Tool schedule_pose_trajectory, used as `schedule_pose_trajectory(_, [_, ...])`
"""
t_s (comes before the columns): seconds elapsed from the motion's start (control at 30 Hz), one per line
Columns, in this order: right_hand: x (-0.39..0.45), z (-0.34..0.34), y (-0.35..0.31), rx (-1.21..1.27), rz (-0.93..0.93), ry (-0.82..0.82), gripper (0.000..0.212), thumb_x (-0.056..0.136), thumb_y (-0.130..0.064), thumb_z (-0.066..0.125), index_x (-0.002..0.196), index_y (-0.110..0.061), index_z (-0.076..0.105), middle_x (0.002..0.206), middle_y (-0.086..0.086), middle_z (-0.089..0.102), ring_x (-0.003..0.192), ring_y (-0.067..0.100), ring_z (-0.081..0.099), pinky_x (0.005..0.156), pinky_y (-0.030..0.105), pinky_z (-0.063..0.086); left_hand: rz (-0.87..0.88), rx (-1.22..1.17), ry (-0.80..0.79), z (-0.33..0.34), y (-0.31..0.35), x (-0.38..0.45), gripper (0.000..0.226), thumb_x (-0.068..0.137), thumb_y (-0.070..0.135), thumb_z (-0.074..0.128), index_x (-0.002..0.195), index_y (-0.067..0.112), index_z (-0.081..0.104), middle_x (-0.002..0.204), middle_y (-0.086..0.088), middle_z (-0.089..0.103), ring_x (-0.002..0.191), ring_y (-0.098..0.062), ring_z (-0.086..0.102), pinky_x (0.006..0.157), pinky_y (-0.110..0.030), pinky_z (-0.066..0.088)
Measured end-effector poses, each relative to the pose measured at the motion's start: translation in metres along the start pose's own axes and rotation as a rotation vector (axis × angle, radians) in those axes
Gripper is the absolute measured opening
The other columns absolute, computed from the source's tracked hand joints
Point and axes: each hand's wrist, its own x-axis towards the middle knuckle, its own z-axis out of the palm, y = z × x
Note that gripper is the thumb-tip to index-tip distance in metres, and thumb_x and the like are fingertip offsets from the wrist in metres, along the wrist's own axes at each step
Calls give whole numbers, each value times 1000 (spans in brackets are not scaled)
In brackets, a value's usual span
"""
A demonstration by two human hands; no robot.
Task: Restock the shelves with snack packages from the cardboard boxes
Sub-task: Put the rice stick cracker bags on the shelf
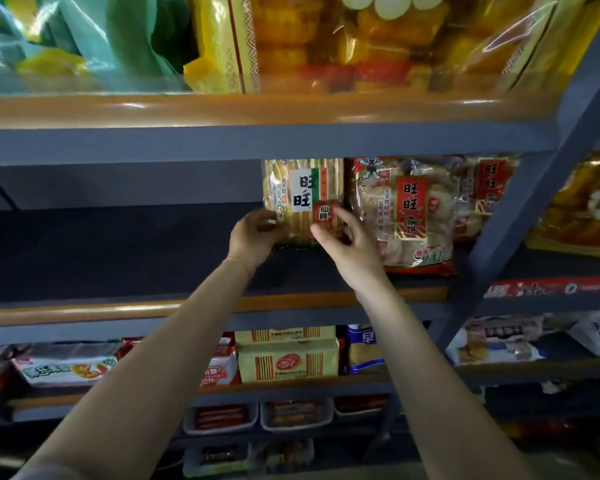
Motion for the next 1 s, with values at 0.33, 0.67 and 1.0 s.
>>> schedule_pose_trajectory(0.33, [-6, 11, 11, -36, -101, 89, 53, 89, -41, 71, 136, -25, 53, 139, -9, 50, 128, 8, 44, 110, 38, 41, -37, 89, -57, -6, -9, 3, 40, 82, 32, 82, 114, 24, 60, 112, 4, 66, 102, -17, 64, 90, -41, 58])
schedule_pose_trajectory(0.67, [-56, 99, -24, 103, -180, -43, 4, 96, -14, 64, 92, -14, 65, 72, 4, 67, 57, 12, 60, 51, 21, 44, 116, -220, 130, -121, -15, -93, 6, 96, 8, 64, 92, 9, 68, 81, -10, 72, 69, -24, 71, 67, -35, 60])
schedule_pose_trajectory(1.0, [-189, 405, 13, 16, 178, -711, 13, 96, -13, 62, 84, -16, 64, 64, 0, 64, 51, 14, 57, 52, 29, 45, -588, -64, 475, -348, -253, -237, 20, 97, 16, 62, 78, 20, 69, 72, -2, 70, 66, -18, 64, 71, -38, 56])
